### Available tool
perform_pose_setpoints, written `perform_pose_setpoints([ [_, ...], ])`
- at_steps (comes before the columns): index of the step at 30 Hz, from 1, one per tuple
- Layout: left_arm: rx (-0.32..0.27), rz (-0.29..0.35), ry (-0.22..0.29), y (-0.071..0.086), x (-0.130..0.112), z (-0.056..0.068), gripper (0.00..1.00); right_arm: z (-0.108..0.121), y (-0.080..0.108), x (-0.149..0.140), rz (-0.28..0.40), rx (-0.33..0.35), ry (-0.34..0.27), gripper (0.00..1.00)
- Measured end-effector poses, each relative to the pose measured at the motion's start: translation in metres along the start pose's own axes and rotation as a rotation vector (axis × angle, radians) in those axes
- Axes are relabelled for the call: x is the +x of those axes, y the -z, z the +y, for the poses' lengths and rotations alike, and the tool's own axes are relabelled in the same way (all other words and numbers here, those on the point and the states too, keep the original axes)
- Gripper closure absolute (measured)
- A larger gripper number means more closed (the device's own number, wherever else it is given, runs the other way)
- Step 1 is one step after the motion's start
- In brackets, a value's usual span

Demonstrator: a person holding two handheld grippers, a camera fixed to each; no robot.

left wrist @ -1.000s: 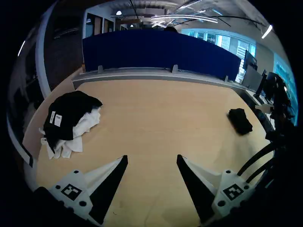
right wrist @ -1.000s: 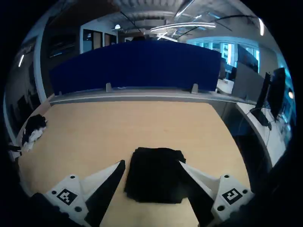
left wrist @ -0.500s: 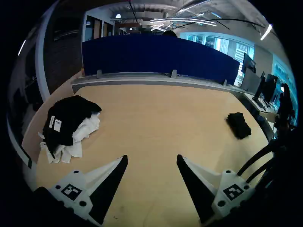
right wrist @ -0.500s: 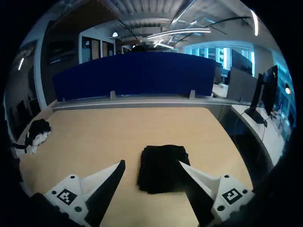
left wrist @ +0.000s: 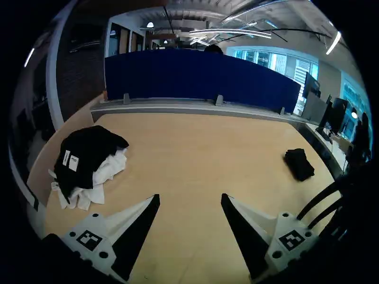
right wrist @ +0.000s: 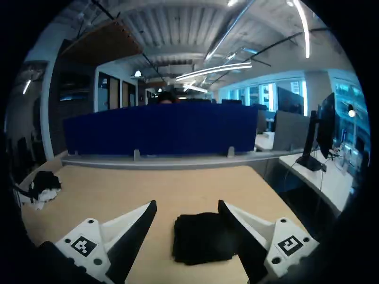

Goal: Fold towel

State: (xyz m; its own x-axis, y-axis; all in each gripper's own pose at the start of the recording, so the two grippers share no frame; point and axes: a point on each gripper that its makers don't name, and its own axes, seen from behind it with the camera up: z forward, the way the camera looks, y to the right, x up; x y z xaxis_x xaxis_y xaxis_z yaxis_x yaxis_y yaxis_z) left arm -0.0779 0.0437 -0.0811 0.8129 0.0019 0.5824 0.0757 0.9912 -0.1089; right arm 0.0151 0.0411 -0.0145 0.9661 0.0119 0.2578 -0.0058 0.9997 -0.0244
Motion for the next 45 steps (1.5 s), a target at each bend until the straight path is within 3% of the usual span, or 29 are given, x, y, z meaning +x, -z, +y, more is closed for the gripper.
perform_pose_setpoints([
  [5, 0.002, 0.042, 0.008, 0.0, 0.015, -0.003, 0.04, -0.007, 0.006, 0.012, 0.041, 0.004, -0.001, 0.0],
  [8, 0.006, 0.109, 0.01, 0.003, 0.036, -0.005, 0.04, -0.01, 0.01, 0.018, 0.057, 0.006, 0.003, 0.0],
  [18, 0.052, 0.461, -0.002, 0.035, 0.135, -0.018, 0.04, -0.023, 0.023, 0.034, 0.11, 0.016, -0.013, 0.0],
  [26, 0.067, 0.52, 0.019, 0.038, 0.146, -0.026, 0.04, -0.033, 0.027, 0.043, 0.118, 0.032, -0.013, 0.0],
  [39, 0.053, 0.575, -0.011, 0.043, 0.158, -0.028, 0.04, -0.047, 0.031, 0.053, 0.11, 0.046, -0.014, 0.0],
  [45, 0.075, 0.607, -0.059, 0.047, 0.16, -0.033, 0.04, -0.054, 0.031, 0.057, 0.091, 0.055, -0.014, 0.0],
])
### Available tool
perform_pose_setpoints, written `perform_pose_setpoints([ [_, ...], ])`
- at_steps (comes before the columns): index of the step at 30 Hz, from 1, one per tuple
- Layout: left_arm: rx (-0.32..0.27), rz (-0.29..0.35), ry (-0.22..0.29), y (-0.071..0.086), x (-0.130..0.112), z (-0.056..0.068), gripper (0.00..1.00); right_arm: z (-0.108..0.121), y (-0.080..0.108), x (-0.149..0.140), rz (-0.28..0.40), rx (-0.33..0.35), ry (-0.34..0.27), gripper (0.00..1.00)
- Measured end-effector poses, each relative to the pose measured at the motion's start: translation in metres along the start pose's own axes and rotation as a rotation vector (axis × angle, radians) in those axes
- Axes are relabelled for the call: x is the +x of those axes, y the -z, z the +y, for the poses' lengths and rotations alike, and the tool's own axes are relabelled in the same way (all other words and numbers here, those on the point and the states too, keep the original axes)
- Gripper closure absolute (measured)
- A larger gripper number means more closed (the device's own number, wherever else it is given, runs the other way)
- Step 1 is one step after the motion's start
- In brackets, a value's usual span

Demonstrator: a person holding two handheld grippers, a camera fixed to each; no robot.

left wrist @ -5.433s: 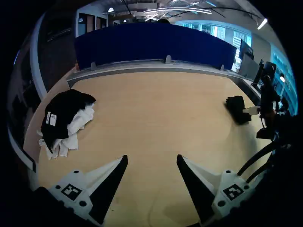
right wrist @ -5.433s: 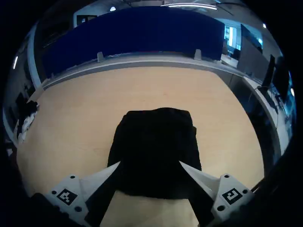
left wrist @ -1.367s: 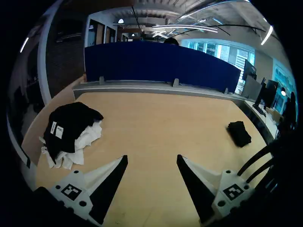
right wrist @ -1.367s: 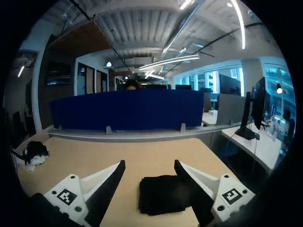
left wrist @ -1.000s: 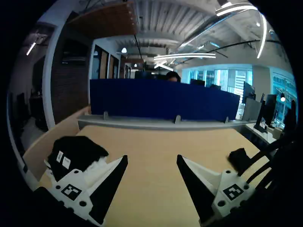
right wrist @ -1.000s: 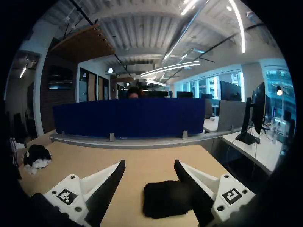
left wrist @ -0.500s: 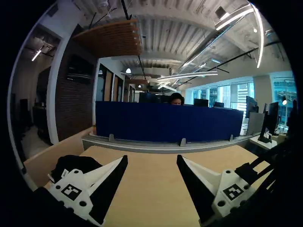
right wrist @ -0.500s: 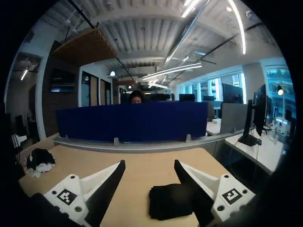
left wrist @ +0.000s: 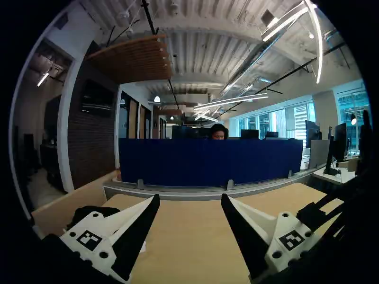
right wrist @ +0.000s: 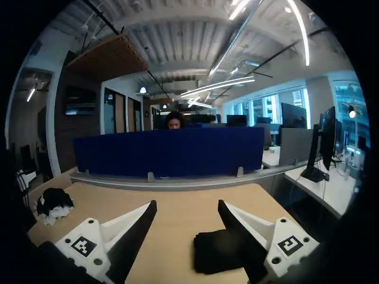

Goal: Fold towel

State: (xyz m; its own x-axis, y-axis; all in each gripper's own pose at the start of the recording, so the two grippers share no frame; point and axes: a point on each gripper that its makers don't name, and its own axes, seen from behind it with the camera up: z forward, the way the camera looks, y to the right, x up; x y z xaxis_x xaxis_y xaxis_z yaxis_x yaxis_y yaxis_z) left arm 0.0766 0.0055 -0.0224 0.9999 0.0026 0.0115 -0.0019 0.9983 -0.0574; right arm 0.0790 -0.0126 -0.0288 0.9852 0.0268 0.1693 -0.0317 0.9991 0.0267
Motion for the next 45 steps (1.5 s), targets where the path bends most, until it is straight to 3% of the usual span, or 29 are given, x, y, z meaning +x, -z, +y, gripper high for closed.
perform_pose_setpoints([
  [9, 0.033, 0.05, -0.078, 0.004, -0.005, -0.016, 0.04, -0.02, -0.008, 0.0, -0.039, 0.029, 0.032, 0.0],
  [18, 0.061, 0.058, -0.089, 0.009, -0.027, -0.027, 0.04, -0.038, -0.027, 0.002, -0.076, 0.044, 0.078, 0.0],
  [27, 0.061, 0.069, -0.099, 0.002, -0.051, -0.024, 0.04, -0.039, -0.034, -0.002, -0.096, 0.022, 0.1, 0.0],
  [36, 0.065, 0.061, -0.059, -0.007, -0.089, -0.022, 0.04, -0.039, -0.039, -0.01, -0.103, 0.015, 0.122, 0.0],
  [45, 0.07, 0.06, -0.058, -0.017, -0.128, -0.019, 0.04, -0.04, -0.046, -0.017, -0.091, 0.011, 0.129, 0.0],
])
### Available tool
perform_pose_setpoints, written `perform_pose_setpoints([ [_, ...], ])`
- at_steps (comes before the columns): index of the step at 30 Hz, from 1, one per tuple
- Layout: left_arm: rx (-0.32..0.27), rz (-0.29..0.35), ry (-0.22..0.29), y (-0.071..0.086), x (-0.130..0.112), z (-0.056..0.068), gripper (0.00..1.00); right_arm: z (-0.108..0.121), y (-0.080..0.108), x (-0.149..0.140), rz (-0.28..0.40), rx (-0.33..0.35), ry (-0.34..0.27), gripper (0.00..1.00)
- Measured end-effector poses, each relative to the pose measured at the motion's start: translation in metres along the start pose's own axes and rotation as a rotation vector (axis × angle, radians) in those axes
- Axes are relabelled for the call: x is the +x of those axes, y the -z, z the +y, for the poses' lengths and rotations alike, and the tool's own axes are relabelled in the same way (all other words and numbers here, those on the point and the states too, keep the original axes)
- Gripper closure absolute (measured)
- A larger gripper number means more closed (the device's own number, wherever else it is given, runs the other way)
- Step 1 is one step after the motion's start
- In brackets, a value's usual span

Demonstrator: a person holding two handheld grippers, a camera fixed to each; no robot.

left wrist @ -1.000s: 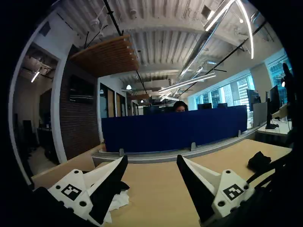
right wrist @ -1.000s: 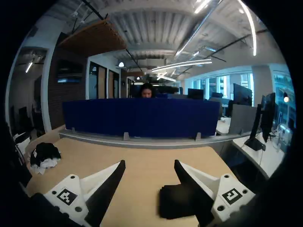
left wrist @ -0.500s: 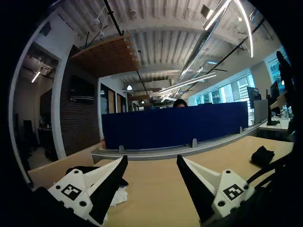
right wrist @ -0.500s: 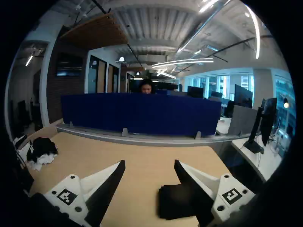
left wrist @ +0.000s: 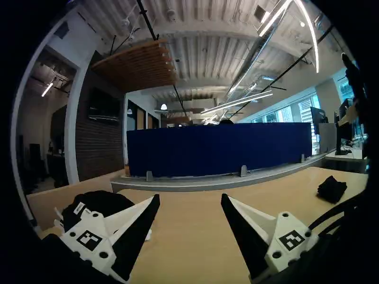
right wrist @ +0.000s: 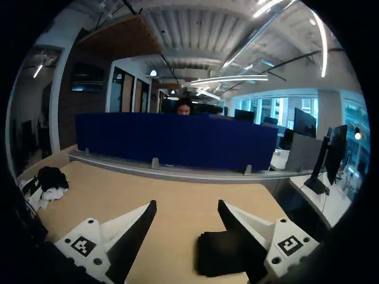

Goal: Fold towel

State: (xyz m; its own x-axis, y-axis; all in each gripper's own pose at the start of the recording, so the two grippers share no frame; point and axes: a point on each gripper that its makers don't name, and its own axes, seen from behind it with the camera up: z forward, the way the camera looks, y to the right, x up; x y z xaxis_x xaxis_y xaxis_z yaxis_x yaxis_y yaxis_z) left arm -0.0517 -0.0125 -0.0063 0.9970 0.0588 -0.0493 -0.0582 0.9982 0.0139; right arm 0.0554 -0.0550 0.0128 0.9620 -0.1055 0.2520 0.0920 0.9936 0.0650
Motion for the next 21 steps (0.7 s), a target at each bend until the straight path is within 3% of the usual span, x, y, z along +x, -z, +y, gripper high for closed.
perform_pose_setpoints([
  [12, -0.003, -0.023, 0.026, -0.009, -0.048, 0.003, 0.04, -0.001, -0.008, -0.008, 0.014, -0.006, 0.01, 0.0],
  [21, -0.001, -0.031, 0.035, -0.012, -0.058, 0.005, 0.04, -0.007, -0.012, -0.01, 0.01, 0.002, 0.016, 0.0],
])
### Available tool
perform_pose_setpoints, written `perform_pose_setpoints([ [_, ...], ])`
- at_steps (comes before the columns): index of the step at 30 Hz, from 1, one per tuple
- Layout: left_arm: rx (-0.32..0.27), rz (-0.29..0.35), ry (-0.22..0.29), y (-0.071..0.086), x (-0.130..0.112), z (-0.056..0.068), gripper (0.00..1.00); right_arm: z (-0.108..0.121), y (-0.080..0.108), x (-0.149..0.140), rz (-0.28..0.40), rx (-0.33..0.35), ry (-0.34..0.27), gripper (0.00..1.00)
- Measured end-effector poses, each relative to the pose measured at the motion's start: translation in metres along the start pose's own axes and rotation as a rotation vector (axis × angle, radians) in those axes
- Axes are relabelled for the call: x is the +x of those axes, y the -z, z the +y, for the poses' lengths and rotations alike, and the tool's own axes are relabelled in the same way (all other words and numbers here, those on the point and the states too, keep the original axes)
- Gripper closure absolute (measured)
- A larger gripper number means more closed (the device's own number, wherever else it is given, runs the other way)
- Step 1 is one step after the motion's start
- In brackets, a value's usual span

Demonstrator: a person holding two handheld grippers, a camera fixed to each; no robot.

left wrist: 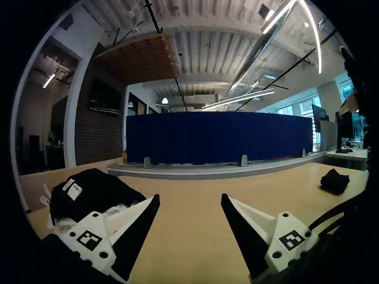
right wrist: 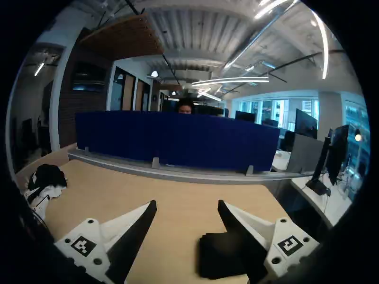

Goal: Fold towel

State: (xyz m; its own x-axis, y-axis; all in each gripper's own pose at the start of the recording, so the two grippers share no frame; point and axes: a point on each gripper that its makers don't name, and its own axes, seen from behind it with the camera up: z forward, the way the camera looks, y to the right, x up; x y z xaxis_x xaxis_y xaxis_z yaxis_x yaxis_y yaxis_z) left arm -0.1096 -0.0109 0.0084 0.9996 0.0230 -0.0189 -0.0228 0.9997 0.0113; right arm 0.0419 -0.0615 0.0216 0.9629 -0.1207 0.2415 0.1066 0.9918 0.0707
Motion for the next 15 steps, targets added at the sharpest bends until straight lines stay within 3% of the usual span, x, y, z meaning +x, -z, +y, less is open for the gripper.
perform_pose_setpoints([
  [15, -0.005, -0.024, 0.012, -0.001, -0.0105, 0.0035, 0.04, 0.0053, 0.0011, 0.0058, 0.015, 0.0, -0.013, 0.0],
])
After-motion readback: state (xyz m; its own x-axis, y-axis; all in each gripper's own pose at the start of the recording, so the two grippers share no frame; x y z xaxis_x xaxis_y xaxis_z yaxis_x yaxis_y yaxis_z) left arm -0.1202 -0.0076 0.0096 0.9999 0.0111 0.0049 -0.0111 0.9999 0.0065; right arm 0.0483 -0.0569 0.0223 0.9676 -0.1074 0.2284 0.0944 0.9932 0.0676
